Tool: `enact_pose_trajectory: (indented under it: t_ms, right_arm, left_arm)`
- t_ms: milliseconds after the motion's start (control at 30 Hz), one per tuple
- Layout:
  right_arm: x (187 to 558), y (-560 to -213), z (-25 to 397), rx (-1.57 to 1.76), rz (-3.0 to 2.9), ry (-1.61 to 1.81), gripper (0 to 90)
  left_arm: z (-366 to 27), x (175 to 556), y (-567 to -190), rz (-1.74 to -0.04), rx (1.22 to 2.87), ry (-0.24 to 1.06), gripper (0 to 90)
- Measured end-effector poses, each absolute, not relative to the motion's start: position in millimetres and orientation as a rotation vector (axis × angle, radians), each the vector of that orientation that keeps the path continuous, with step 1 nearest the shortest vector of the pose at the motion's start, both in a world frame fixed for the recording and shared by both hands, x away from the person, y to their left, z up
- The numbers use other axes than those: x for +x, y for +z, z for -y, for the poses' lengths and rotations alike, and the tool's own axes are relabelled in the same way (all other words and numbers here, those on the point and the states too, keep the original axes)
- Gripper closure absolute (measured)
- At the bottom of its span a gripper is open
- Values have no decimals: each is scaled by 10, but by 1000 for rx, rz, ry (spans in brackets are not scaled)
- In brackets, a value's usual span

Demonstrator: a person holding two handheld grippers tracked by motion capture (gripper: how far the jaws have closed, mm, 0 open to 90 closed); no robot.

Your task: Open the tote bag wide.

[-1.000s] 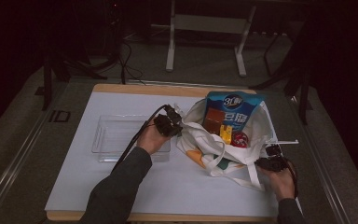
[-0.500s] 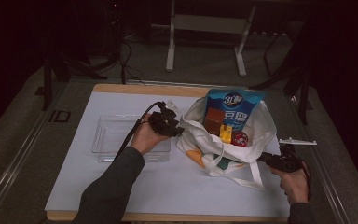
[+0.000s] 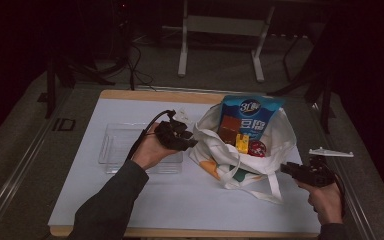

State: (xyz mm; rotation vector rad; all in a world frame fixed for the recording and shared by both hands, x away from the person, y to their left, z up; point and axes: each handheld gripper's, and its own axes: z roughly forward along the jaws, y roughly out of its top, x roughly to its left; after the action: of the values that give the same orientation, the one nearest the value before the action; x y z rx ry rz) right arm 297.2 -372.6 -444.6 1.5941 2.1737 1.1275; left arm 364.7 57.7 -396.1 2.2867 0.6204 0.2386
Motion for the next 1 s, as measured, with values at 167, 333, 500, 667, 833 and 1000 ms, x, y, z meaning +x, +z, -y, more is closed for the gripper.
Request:
enact_pose_trajectory:
  t_ms: [167, 333, 500, 667, 833, 1000]
  right_arm:
    - [2998, -4441, 3689, 1599, -2173, 1131, 638]
    - [3028, -4448, 3635, 1596, -2178, 1124, 639]
    - [3056, -4463, 3617, 1597, -2177, 1122, 644]
    - [3053, -4467, 3612, 1593, -2179, 1109, 644]
    - [3052, -4461, 3623, 1596, -2171, 1113, 651]
    - [3072, -4447, 3606, 1596, -2160, 1110, 655]
  left_arm:
    - [-431, 3573, -3934, -592, 2299, 255, 647]
    - [-197, 3548, -4016, -551, 2356, 317, 643]
    - [34, 3514, -4150, -552, 2385, 447, 628]
    - [145, 3493, -4196, -590, 2363, 546, 617]
    - [170, 3526, -4221, -625, 2359, 537, 781]
    - [235, 3496, -4269, -610, 2401, 575, 894]
